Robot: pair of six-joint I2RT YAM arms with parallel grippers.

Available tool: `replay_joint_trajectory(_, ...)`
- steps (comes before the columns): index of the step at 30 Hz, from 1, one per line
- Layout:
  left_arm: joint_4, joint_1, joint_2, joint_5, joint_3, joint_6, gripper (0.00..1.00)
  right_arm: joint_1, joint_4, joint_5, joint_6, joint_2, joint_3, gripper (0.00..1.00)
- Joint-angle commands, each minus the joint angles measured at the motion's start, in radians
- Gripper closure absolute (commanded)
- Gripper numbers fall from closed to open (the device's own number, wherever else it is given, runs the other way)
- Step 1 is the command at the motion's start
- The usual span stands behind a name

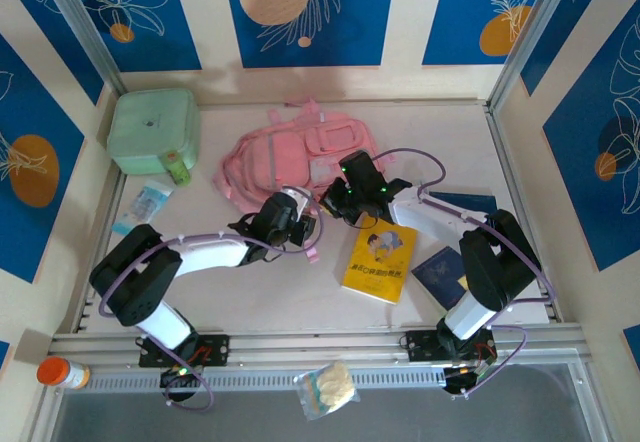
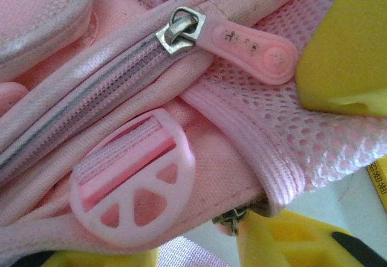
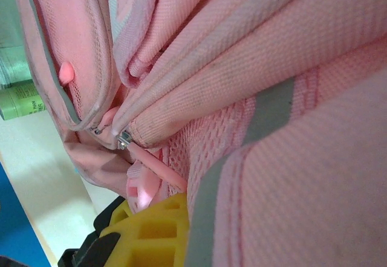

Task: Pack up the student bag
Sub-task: Unzip the student bag at the center of the table.

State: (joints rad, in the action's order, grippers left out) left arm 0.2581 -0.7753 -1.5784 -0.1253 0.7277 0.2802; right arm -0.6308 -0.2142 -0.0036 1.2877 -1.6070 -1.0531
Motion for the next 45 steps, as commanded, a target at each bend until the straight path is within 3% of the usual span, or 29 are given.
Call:
replay_joint_trajectory(1, 0.121, -0.004, -0.02, 0.018, 0.03, 0.014, 0.7, -0.016, 0.028, -0.074, 0.004, 0.026, -0.044, 1.0)
replay_joint_trajectory(15, 0.069, -0.004, 0.003, 0.009, 0.035, 0.009, 1.0, 0.003, 0.012, -0.071, -0.018, 0.03, -0.04, 1.0)
replay_joint_trajectory(23, -0.148, 0.005, 0.12, -0.14, -0.016, 0.031, 1.0, 0.046, -0.041, -0.093, -0.09, 0.069, -0.06, 1.0)
replay_joint_trajectory(31, -0.37, 0.014, 0.249, -0.166, -0.059, 0.018, 1.0, 0.142, -0.13, -0.163, -0.299, 0.124, -0.085, 1.0)
replay_joint_trajectory(39, -0.488, 0.008, 0.359, -0.012, -0.058, 0.095, 1.0, 0.224, -0.203, -0.315, -0.53, 0.075, -0.176, 1.0)
replay_joint_trajectory(41, -0.517, -0.023, 0.367, -0.001, -0.045, 0.129, 1.0, 0.238, -0.212, -0.364, -0.573, 0.037, -0.212, 1.0)
replay_joint_trajectory(45, -0.545, -0.09, 0.361, 0.011, -0.013, 0.211, 1.0, 0.258, -0.282, -0.35, -0.641, -0.075, -0.323, 1.0)
